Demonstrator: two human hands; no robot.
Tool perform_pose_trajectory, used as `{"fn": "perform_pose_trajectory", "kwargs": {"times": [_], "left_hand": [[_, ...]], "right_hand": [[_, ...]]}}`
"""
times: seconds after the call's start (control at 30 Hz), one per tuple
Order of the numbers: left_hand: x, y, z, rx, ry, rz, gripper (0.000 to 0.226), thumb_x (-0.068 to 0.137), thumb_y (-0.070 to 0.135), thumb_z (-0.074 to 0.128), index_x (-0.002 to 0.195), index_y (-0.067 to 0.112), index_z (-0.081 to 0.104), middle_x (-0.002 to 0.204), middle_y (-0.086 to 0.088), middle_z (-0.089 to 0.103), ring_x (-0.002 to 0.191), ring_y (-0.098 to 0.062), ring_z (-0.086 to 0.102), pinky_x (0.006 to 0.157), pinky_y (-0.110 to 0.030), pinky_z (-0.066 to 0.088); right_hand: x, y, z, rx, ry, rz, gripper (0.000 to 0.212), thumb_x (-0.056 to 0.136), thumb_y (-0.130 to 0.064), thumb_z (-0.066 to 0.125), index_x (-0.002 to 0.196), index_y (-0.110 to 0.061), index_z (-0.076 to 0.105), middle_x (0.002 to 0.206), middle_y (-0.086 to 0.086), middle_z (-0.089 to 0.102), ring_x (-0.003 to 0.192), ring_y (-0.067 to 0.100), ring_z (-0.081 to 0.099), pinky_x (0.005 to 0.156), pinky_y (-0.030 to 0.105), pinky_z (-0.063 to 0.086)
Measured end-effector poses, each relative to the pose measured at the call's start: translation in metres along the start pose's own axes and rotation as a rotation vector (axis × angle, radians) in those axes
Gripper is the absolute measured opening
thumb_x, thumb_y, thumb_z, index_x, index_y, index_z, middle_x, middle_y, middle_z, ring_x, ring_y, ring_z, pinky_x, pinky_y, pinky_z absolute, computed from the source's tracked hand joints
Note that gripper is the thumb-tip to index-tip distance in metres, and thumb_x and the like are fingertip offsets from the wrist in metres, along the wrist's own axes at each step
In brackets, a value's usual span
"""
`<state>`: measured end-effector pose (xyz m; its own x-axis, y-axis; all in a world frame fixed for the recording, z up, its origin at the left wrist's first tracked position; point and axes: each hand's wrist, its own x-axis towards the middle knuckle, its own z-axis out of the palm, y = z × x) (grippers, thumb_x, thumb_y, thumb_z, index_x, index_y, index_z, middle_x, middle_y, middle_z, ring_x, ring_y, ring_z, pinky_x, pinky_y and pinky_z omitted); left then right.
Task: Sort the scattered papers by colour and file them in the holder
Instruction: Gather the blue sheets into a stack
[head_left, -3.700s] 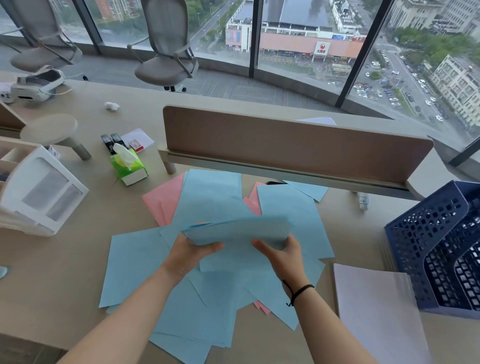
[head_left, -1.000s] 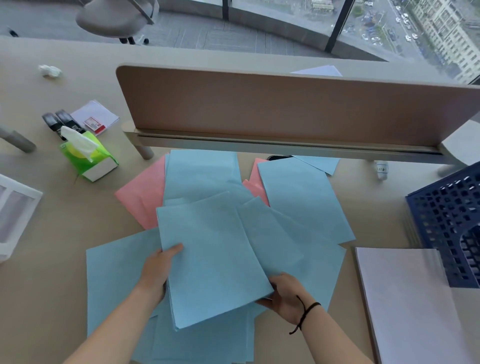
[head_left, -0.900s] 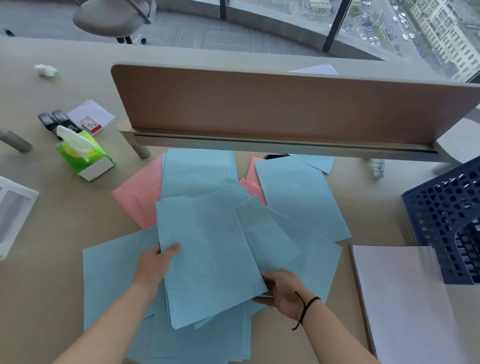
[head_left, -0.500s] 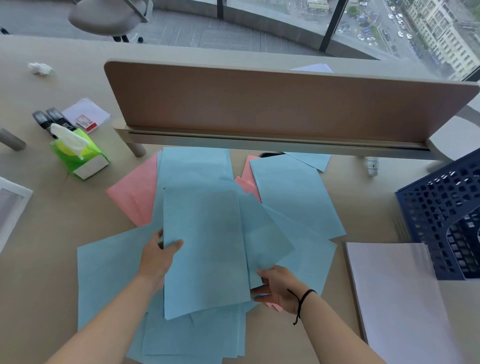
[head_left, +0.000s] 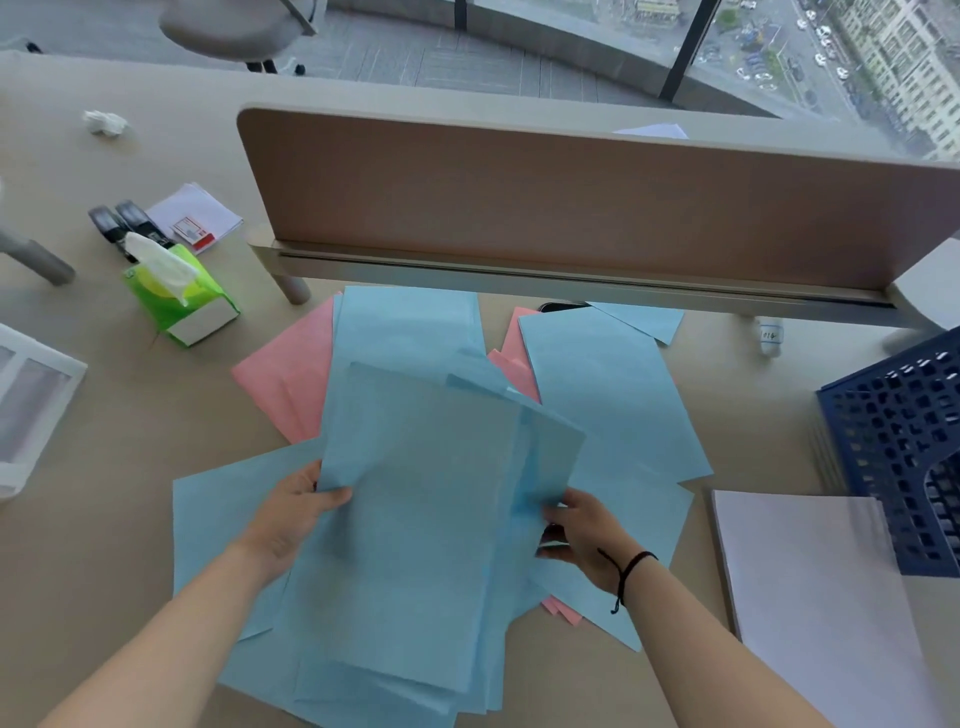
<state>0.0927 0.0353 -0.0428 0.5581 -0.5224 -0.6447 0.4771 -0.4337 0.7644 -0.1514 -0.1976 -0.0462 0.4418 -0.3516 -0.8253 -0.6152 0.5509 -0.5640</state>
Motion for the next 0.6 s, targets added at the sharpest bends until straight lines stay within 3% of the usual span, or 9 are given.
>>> {"fn": "perform_pose_trajectory", "kwargs": {"times": [0.07,0.17,0.27,0.33,0.43,0.47,0.53,0.6], "left_hand": [[0.0,0.0,0.008,0.037,-0.025,0.004,0.039,0.087,-0.01,0.057,0.119,0.01,0.067,0.111,-0.007,0.075,0.097,-0.02,0.073,0.073,-0.025,0.058],[0.004,-0.004,0.012,0.046,0.006,0.03,0.037,0.088,-0.011,0.057,0.12,0.006,0.065,0.115,-0.012,0.073,0.104,-0.027,0.07,0.083,-0.033,0.058],[0.005,-0.006,0.011,0.054,0.048,0.062,0.032,0.091,-0.007,0.059,0.118,0.009,0.067,0.112,-0.006,0.075,0.106,-0.023,0.07,0.088,-0.031,0.055],[0.004,-0.005,0.012,0.05,0.075,0.068,0.031,0.091,-0.005,0.06,0.117,0.01,0.068,0.11,-0.003,0.075,0.102,-0.017,0.071,0.084,-0.025,0.056],[0.007,-0.008,0.009,0.035,0.112,0.059,0.029,0.091,-0.004,0.059,0.112,0.014,0.069,0.109,-0.002,0.076,0.104,-0.023,0.07,0.094,-0.041,0.054],[0.007,-0.008,0.007,0.06,0.112,0.061,0.029,0.091,-0.003,0.059,0.112,0.016,0.069,0.109,-0.002,0.076,0.105,-0.024,0.07,0.097,-0.045,0.053],[0.009,-0.006,0.003,0.085,0.095,0.068,0.032,0.091,-0.003,0.059,0.114,0.019,0.065,0.108,-0.003,0.075,0.104,-0.026,0.07,0.096,-0.046,0.053],[0.012,-0.003,-0.003,0.125,0.089,0.1,0.037,0.091,-0.003,0.061,0.118,0.023,0.059,0.11,-0.008,0.074,0.1,-0.026,0.07,0.089,-0.032,0.055]], "right_hand": [[-0.001,-0.01,0.013,0.006,-0.097,-0.001,0.033,0.098,0.004,0.041,0.114,-0.006,0.068,0.097,0.015,0.073,0.085,0.03,0.066,0.089,0.047,0.056],[0.002,-0.017,0.031,0.051,-0.158,0.014,0.037,0.097,0.005,0.039,0.114,-0.005,0.07,0.1,0.014,0.074,0.087,0.029,0.067,0.094,0.049,0.053],[0.008,-0.014,0.044,0.194,-0.128,0.062,0.036,0.098,-0.001,0.041,0.108,-0.008,0.074,0.103,0.016,0.072,0.082,0.032,0.065,0.086,0.049,0.055],[0.012,-0.01,0.053,0.345,-0.117,0.086,0.032,0.1,-0.018,0.046,0.108,-0.01,0.076,0.112,0.014,0.07,0.094,0.036,0.065,0.093,0.046,0.053],[0.012,-0.001,0.063,0.503,-0.229,0.112,0.048,0.1,-0.054,0.047,0.125,-0.019,0.07,0.127,0.01,0.069,0.122,0.032,0.063,0.109,0.055,0.043],[0.012,0.001,0.068,0.476,-0.257,0.104,0.045,0.099,-0.052,0.051,0.129,-0.022,0.067,0.128,0.008,0.069,0.123,0.03,0.063,0.11,0.055,0.043],[0.011,0.007,0.075,0.335,-0.235,0.051,0.033,0.099,-0.025,0.06,0.132,-0.019,0.061,0.125,0.006,0.071,0.117,0.029,0.066,0.104,0.056,0.048],[0.012,0.008,0.081,0.188,-0.099,0.03,0.034,0.096,0.001,0.056,0.126,-0.015,0.061,0.114,0.008,0.075,0.105,0.031,0.071,0.095,0.056,0.054]]}}
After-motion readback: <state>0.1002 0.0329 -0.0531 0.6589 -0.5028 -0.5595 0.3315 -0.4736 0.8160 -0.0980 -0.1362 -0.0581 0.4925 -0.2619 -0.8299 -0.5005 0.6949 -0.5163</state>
